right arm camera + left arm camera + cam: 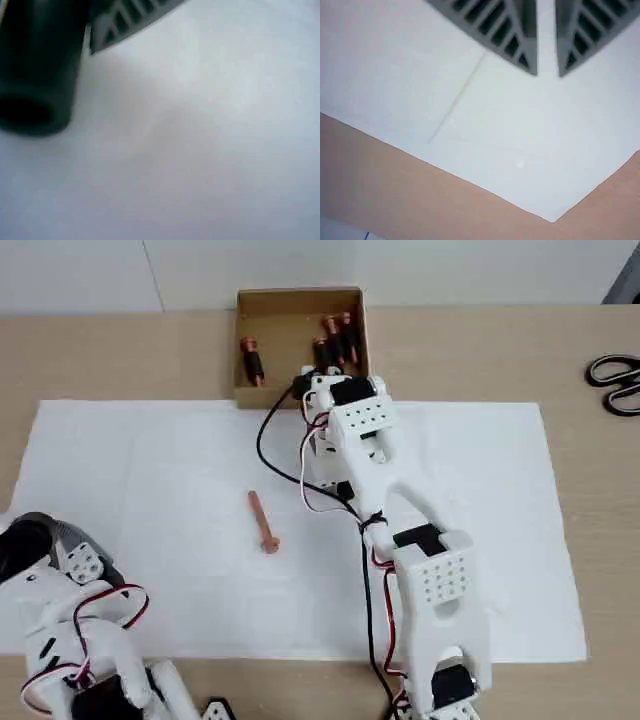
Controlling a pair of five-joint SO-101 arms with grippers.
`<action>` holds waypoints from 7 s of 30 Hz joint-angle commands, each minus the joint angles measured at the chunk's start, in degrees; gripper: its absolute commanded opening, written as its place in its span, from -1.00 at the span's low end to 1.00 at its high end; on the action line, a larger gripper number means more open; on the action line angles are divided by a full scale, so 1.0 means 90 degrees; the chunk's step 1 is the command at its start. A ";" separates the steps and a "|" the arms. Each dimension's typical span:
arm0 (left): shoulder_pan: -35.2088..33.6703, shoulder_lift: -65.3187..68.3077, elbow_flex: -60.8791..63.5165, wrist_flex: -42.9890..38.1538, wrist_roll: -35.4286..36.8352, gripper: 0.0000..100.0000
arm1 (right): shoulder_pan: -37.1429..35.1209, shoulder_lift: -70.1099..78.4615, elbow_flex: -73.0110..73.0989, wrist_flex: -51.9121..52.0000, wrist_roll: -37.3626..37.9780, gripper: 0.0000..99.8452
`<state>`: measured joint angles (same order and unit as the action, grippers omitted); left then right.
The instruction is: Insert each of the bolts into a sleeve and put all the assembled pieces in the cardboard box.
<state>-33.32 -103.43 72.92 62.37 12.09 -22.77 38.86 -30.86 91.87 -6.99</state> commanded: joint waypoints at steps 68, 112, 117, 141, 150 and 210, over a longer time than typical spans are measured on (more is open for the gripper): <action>0.0449 -0.0039 -0.0337 0.0088 -0.0459 -0.97 | -0.0210 0.0571 -0.2335 0.0611 0.0020 -0.99; 0.4444 1.2396 -0.8601 0.3009 -0.4767 -0.97 | 0.0825 -0.9343 0.3810 -0.0923 0.0264 -0.99; 0.4288 1.2786 -0.8982 0.3057 -0.7004 -0.97 | 0.1128 -1.0906 0.6339 -0.2066 0.0274 -0.99; 0.4601 1.2659 -0.9353 0.4230 -1.1624 -0.97 | 0.3326 -1.5878 1.4046 -0.6042 0.0274 -0.99; 0.4659 1.2698 -0.8571 0.4230 -1.1604 -0.95 | 0.3326 -1.5868 1.4144 -0.6032 0.0274 -0.99; 0.5167 1.3919 -0.9529 0.3683 -1.1057 -0.78 | 0.3306 -1.5849 1.4144 -0.5963 0.0274 -0.99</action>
<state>13.71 22.90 -10.42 96.04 -76.35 7.03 -102.77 96.09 39.03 -4.88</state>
